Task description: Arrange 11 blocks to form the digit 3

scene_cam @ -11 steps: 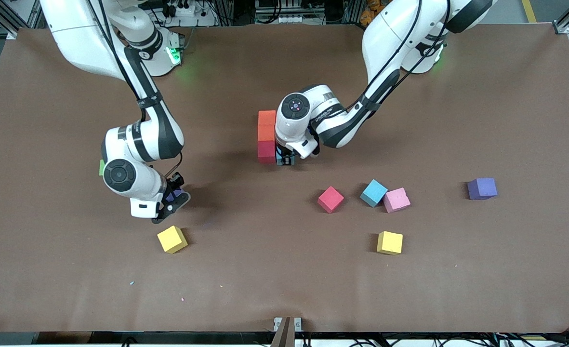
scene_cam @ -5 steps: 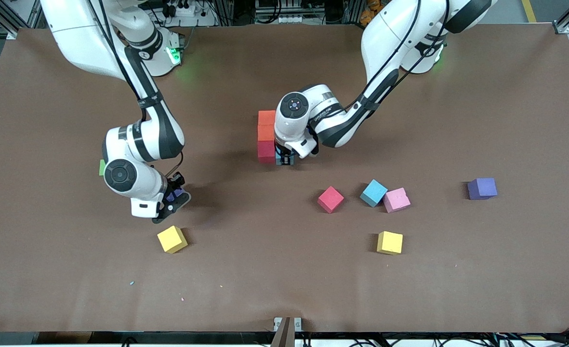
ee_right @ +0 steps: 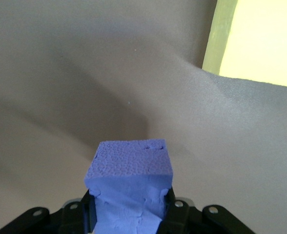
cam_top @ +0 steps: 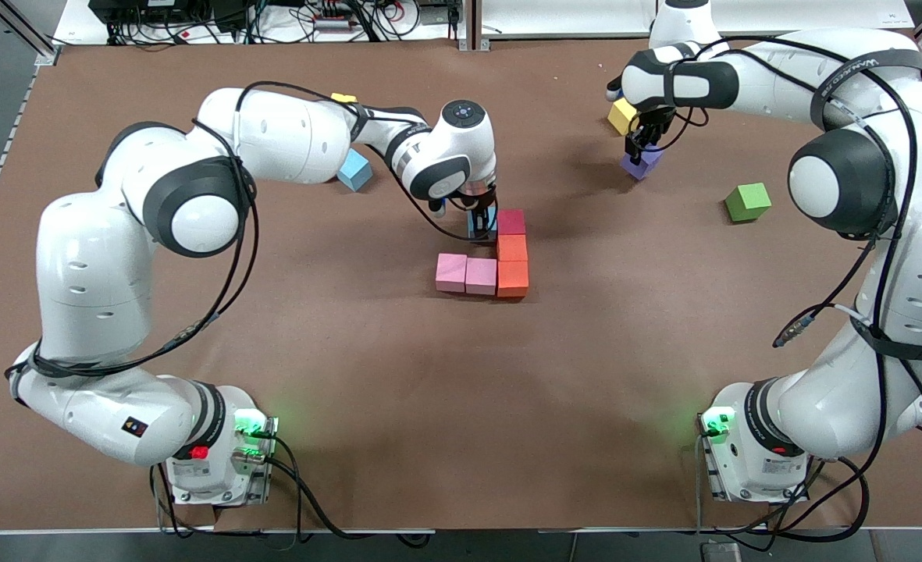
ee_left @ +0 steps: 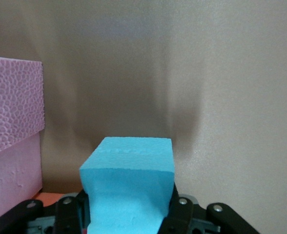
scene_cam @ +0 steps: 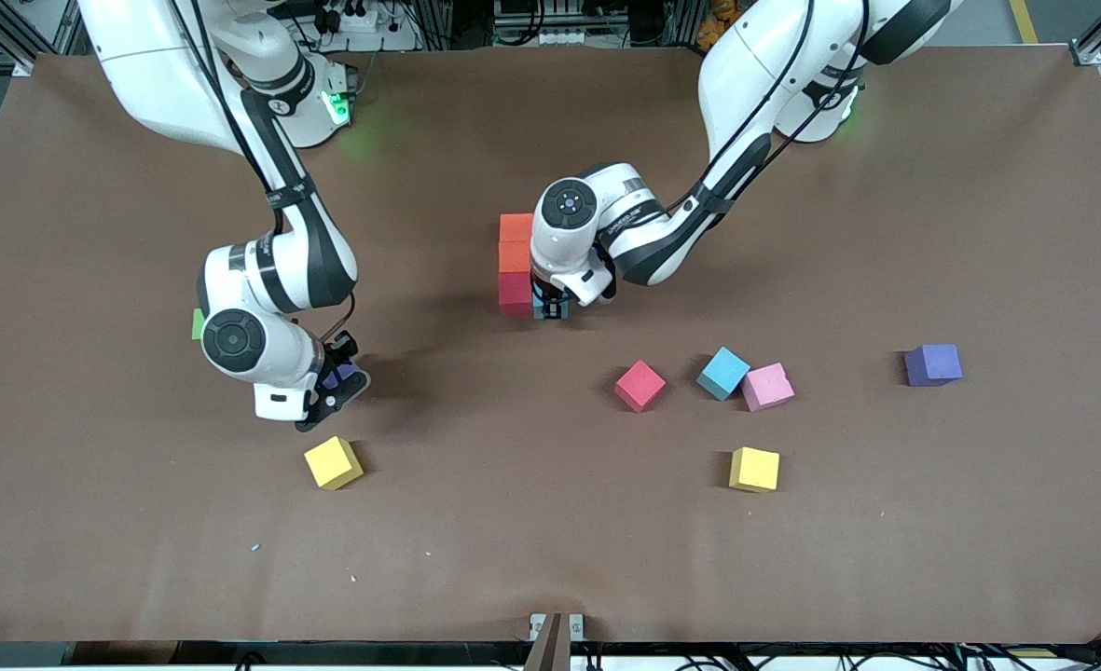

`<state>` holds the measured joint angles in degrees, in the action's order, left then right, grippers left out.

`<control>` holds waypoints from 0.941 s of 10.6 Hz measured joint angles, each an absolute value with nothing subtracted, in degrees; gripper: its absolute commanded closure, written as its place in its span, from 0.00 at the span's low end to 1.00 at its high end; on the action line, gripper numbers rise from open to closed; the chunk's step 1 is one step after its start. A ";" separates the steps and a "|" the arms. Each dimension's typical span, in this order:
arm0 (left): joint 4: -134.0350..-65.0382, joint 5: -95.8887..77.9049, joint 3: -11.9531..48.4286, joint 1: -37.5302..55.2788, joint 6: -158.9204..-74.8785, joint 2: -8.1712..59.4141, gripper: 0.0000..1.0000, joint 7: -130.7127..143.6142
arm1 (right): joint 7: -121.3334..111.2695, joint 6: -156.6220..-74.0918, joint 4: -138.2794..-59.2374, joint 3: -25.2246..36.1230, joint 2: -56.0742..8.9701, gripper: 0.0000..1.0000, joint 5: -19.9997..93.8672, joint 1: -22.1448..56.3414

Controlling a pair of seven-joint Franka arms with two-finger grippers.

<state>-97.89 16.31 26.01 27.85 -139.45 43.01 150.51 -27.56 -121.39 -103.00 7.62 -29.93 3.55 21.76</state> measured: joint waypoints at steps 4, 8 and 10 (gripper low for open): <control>-97.15 16.31 26.01 27.87 -139.45 43.46 0.64 150.60 | -27.56 -120.90 -102.64 7.61 -29.93 1.00 3.56 21.79; -96.88 16.34 26.01 27.88 -139.46 43.64 0.00 150.61 | -27.56 -120.75 -102.55 7.61 -29.93 1.00 3.56 21.80; -96.80 16.61 25.94 27.87 -139.46 43.73 0.00 150.61 | -27.56 -120.69 -102.53 7.61 -29.93 1.00 3.56 21.81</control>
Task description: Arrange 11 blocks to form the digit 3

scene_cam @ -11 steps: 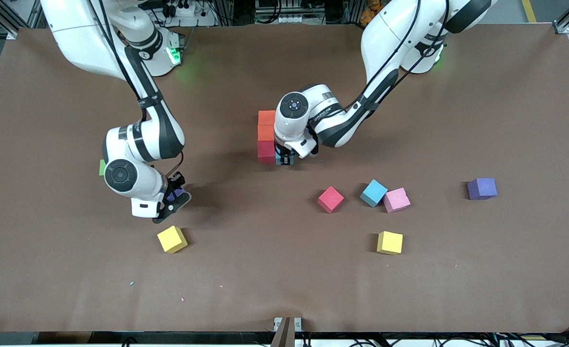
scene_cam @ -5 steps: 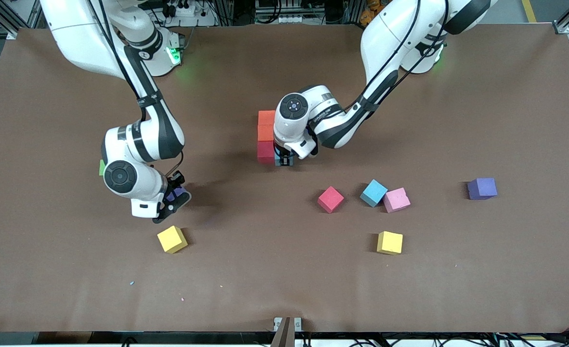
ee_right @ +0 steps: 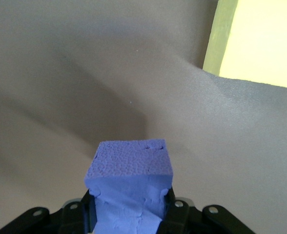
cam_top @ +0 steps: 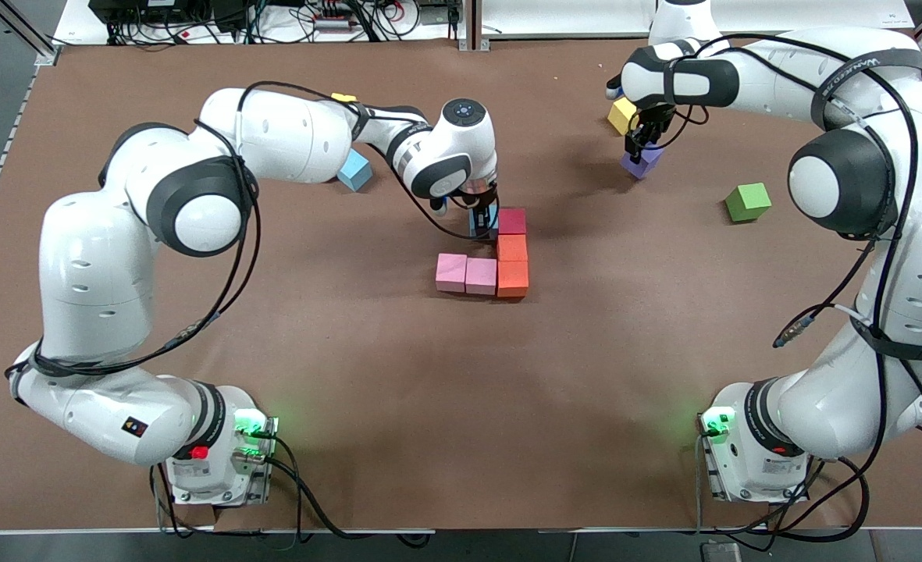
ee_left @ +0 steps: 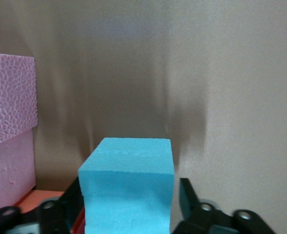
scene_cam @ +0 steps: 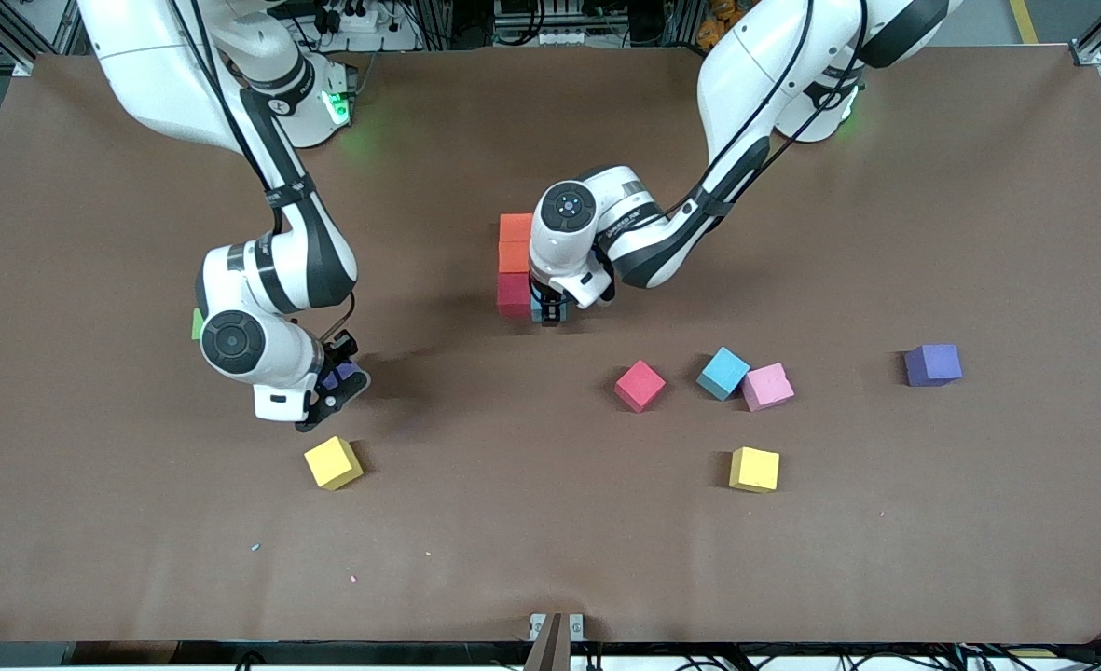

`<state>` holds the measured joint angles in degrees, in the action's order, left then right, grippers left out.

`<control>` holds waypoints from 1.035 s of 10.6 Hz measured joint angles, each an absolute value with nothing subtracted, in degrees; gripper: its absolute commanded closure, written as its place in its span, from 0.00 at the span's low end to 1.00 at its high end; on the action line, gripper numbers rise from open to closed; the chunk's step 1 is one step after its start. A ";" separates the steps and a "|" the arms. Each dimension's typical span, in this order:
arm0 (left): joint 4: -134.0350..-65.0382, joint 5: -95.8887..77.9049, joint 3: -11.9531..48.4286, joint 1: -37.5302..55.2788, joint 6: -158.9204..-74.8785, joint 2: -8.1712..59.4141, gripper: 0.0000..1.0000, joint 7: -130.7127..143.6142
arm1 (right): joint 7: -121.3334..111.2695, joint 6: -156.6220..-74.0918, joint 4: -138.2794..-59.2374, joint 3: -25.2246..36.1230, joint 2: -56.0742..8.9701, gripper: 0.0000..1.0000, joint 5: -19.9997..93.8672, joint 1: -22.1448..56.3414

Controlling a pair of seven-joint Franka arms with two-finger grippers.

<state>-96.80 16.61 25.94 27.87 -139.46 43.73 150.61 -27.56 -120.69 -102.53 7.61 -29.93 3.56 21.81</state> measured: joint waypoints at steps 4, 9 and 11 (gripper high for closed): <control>-96.69 17.22 25.94 28.28 -139.37 43.73 0.00 150.30 | -22.96 -119.04 -101.97 6.77 -29.88 1.00 3.67 21.88; -96.23 18.88 26.35 29.02 -136.53 43.42 0.00 149.53 | -11.72 -117.45 -101.13 4.10 -28.68 1.00 4.40 22.23; -96.02 18.88 26.49 29.02 -135.60 42.76 0.00 149.39 | -5.98 -117.44 -101.09 2.66 -28.46 1.00 4.50 22.25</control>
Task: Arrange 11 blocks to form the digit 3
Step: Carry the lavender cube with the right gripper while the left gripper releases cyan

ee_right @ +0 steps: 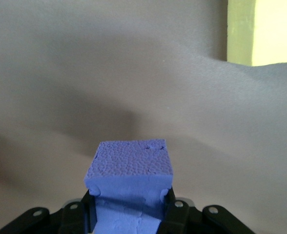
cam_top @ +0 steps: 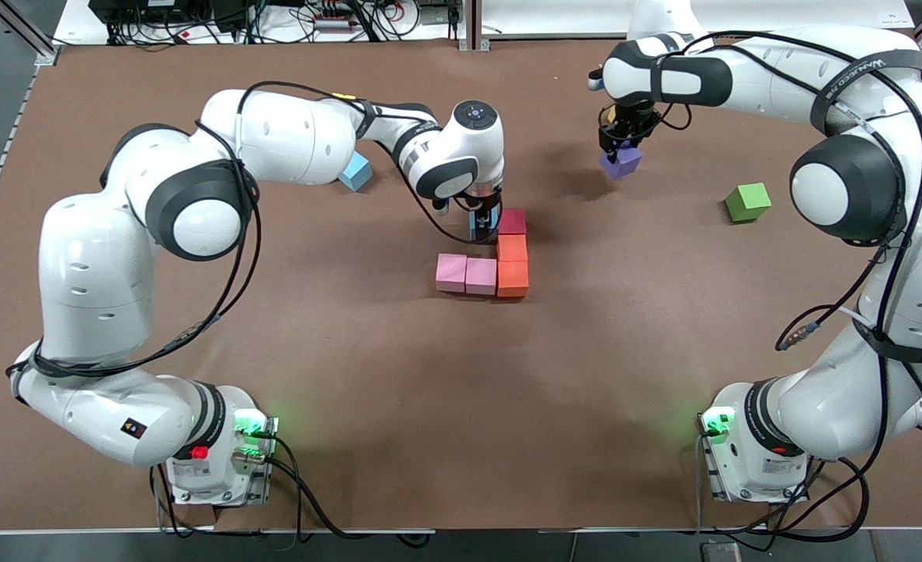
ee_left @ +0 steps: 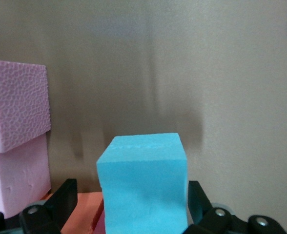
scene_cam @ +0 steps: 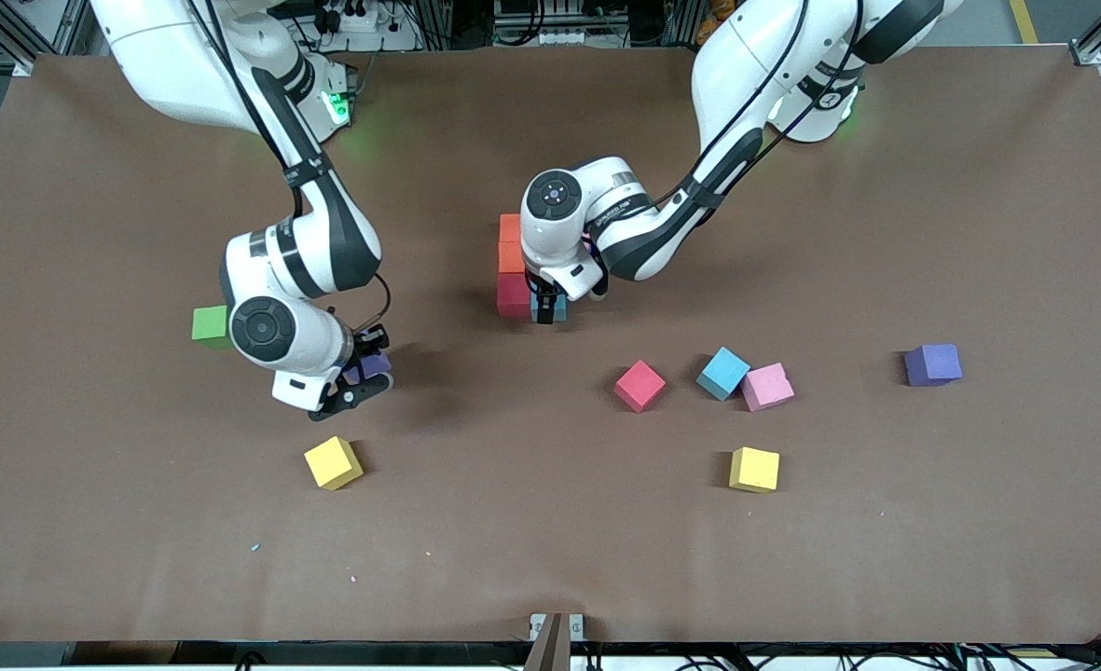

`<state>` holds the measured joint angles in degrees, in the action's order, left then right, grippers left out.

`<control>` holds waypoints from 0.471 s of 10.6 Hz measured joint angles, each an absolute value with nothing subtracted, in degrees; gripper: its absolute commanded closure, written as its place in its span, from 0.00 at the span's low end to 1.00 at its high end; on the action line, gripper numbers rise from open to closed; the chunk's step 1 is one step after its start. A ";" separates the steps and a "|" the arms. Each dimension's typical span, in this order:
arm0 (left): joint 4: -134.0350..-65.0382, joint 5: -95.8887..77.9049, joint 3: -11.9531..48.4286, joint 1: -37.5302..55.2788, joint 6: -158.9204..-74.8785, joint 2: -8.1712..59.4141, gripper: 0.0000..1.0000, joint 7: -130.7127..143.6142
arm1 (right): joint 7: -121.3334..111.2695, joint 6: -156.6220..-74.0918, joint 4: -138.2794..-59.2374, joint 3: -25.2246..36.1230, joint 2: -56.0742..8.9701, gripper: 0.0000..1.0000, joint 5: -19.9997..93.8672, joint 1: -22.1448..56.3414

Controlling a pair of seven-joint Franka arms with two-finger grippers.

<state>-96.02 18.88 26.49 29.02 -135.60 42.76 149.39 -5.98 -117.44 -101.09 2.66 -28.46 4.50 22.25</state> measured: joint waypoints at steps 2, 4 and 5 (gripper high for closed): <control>-95.99 18.88 26.69 29.03 -134.36 41.73 0.00 149.29 | -0.74 -117.44 -101.06 1.30 -28.11 1.00 4.62 22.26; -95.95 18.89 26.71 29.01 -133.23 40.60 0.00 148.73 | 5.25 -117.44 -101.06 -0.54 -27.88 1.00 4.78 22.28; -95.90 18.89 26.79 28.99 -132.39 39.96 0.00 148.46 | 8.62 -117.51 -101.05 -1.75 -27.78 1.00 4.80 22.32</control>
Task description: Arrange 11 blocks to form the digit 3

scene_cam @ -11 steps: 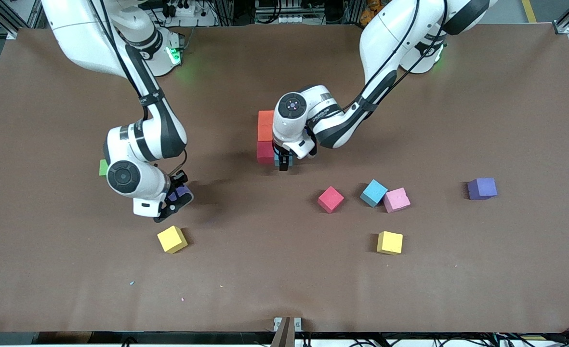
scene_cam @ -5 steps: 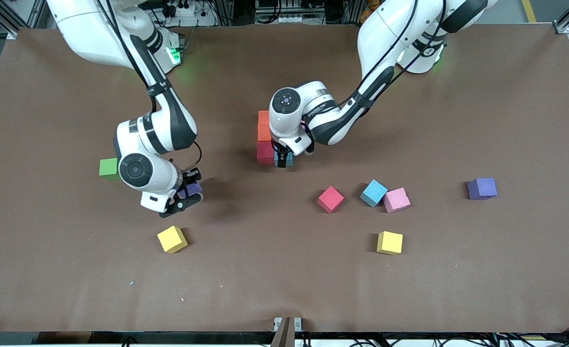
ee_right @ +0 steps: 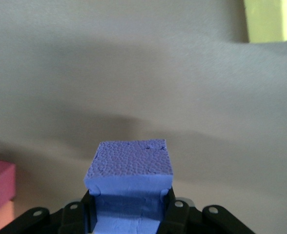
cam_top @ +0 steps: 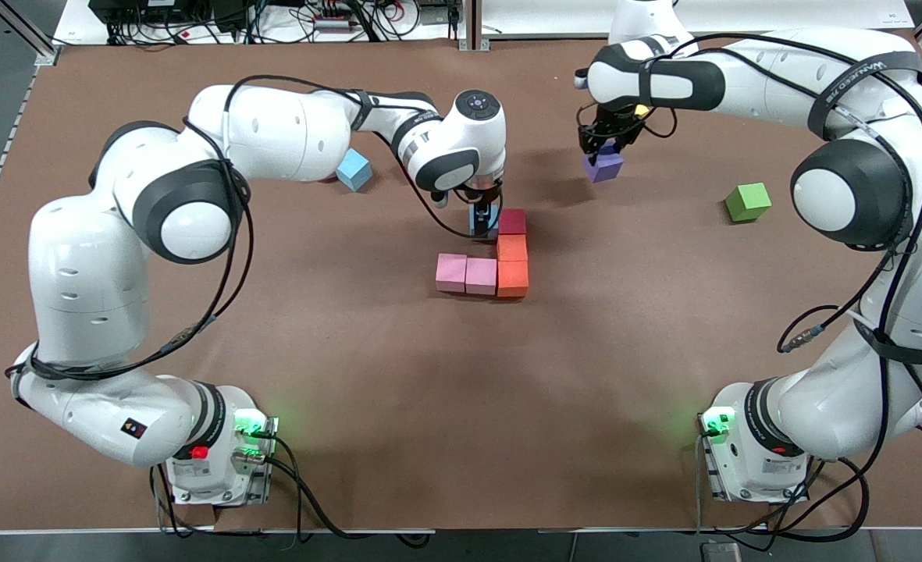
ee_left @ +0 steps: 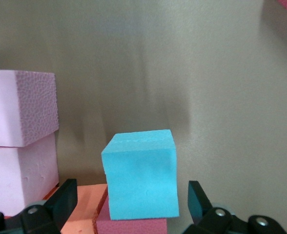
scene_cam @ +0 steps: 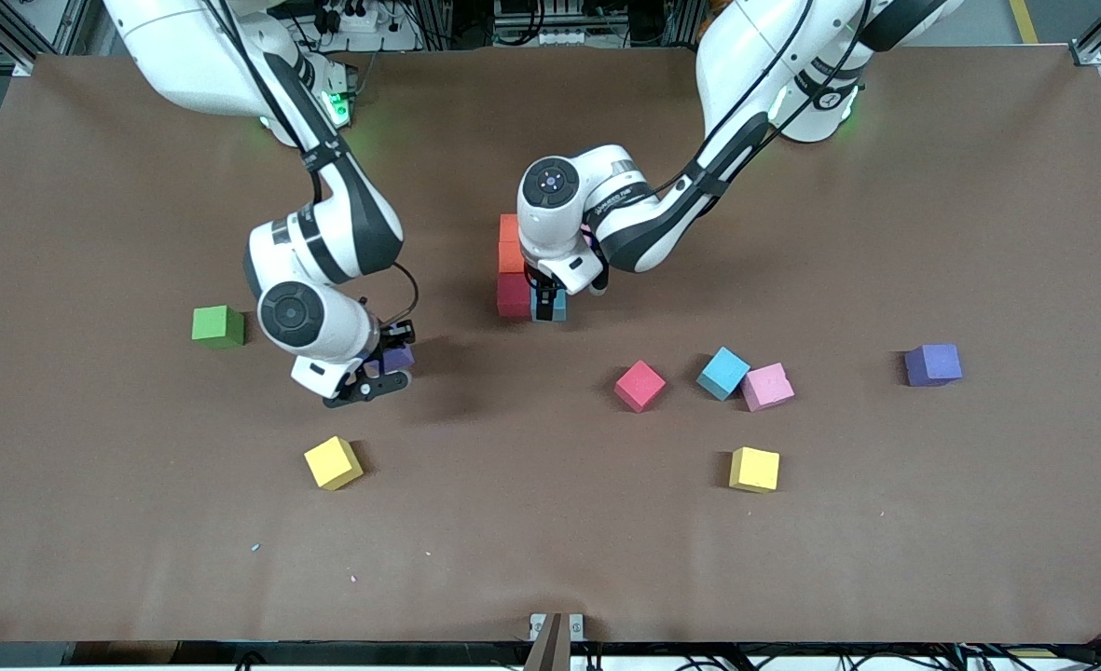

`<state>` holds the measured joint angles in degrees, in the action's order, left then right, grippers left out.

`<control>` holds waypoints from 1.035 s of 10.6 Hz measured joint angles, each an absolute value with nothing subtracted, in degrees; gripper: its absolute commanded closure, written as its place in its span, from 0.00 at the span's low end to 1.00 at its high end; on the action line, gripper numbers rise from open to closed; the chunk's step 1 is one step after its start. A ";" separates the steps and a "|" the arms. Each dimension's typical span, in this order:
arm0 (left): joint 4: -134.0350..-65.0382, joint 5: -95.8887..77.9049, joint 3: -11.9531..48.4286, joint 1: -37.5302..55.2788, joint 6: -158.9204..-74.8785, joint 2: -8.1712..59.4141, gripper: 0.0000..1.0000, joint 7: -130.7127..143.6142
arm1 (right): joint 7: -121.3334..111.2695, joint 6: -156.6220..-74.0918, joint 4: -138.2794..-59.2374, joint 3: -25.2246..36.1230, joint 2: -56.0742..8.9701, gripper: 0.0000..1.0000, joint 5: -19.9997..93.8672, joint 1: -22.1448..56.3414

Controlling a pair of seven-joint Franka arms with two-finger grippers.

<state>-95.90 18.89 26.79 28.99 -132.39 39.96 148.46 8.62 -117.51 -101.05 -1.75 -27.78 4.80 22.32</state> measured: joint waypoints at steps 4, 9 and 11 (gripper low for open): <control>-95.71 18.89 27.13 28.64 -127.05 35.30 0.00 144.87 | 20.62 -119.47 -100.89 -5.50 -27.53 1.00 4.83 22.66; -95.66 18.89 27.21 23.89 -124.49 31.32 0.00 130.85 | 31.61 -121.78 -100.86 -7.92 -27.54 1.00 4.67 25.39; -95.63 18.87 27.26 19.79 -123.69 30.46 0.00 121.39 | 36.24 -122.41 -100.70 -8.34 -27.63 1.00 4.16 26.68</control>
